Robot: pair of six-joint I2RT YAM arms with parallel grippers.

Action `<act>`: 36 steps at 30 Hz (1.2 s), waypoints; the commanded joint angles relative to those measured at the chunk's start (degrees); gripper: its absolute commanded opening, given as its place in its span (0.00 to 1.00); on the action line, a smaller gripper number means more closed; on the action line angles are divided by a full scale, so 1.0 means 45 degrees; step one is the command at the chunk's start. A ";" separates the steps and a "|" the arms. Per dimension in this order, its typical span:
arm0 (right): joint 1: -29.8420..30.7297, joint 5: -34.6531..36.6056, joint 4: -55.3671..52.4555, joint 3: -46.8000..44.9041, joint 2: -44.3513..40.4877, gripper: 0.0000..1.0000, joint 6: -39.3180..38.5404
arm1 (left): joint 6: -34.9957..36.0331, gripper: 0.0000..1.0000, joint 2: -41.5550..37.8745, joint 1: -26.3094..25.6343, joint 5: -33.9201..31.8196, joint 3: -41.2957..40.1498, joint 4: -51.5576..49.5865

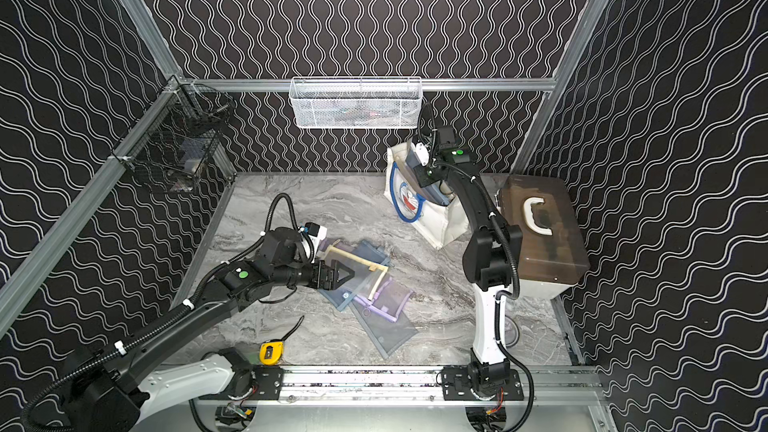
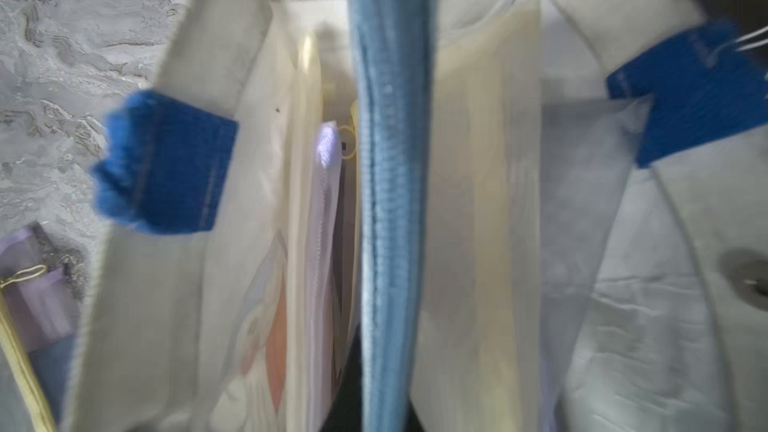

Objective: Put the pencil pouch into the canvas bag
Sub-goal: Place the pencil pouch in the canvas bag, then pick up the pencil pouch.

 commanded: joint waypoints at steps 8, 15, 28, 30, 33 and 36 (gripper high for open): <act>0.0007 -0.0776 -0.0731 0.1141 0.1540 0.00 0.1473 | 0.0108 0.99 0.0101 0.0027 -0.0581 0.0206 -0.0090; 0.0012 -0.0343 -0.0452 0.1140 0.0770 0.33 0.2731 | -0.0003 0.99 0.0138 0.0030 -0.0896 0.0184 0.0029; 0.1484 0.0012 0.0434 -0.2123 -0.3687 0.72 0.5084 | -0.0277 0.99 0.0599 0.1480 -0.0319 -0.0725 -0.0205; 0.2565 -0.0175 0.0286 -0.3039 -0.4074 0.73 0.5554 | -0.0726 0.98 0.0637 0.2247 0.0186 -0.1560 0.0235; 0.4153 -0.1001 0.0720 -0.4773 -0.4330 0.73 0.6591 | -0.1021 0.98 0.0915 0.3065 0.0511 -0.2290 0.0503; 0.5269 -0.1734 0.1892 -0.6564 -0.4226 0.73 0.7689 | -0.1131 0.97 0.1420 0.3700 0.0842 -0.2720 0.0711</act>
